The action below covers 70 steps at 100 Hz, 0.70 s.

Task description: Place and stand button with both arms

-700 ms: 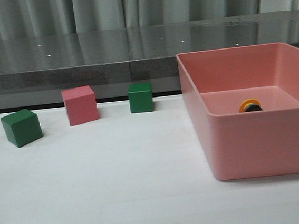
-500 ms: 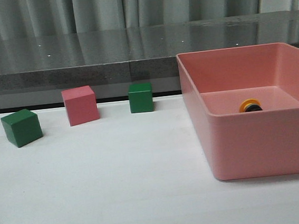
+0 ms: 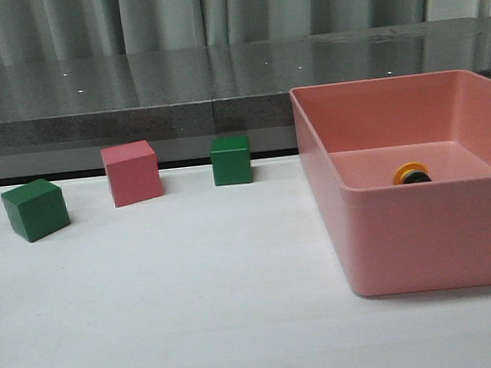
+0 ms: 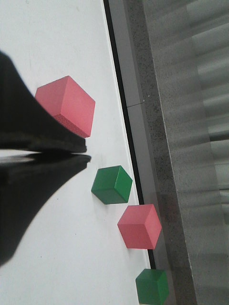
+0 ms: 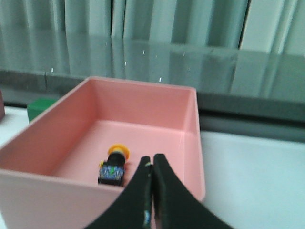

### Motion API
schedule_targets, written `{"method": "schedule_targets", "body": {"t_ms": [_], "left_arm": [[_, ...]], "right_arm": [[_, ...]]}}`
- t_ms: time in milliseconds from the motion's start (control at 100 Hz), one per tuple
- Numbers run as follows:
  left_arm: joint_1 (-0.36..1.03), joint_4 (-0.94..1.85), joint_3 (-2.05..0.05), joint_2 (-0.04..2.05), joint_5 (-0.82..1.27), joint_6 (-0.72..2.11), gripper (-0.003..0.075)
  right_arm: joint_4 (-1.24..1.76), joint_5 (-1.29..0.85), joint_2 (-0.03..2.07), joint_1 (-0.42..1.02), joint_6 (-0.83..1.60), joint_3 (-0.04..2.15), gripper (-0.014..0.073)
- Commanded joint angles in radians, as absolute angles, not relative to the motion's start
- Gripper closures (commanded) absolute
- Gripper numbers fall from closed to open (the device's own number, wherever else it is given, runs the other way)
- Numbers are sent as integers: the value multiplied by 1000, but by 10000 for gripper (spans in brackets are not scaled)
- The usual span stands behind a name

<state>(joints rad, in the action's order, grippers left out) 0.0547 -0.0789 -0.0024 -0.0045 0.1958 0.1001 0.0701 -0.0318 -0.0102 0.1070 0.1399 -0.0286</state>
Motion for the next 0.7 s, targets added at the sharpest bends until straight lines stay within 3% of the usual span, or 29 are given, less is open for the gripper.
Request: {"method": "schedule_targets", "body": {"t_ms": [0, 80, 350, 690], "left_arm": [[55, -75, 44, -36, 114, 91, 739], [55, -75, 44, -36, 114, 91, 739], [55, -75, 44, -36, 114, 91, 739], [55, -75, 44, -36, 114, 91, 739]], "right_arm": [[63, 161, -29, 105, 145, 6, 708], [63, 111, -16, 105, 145, 76, 708], [72, -399, 254, 105, 145, 507, 708], [202, -432, 764, 106, 145, 855, 708]]}}
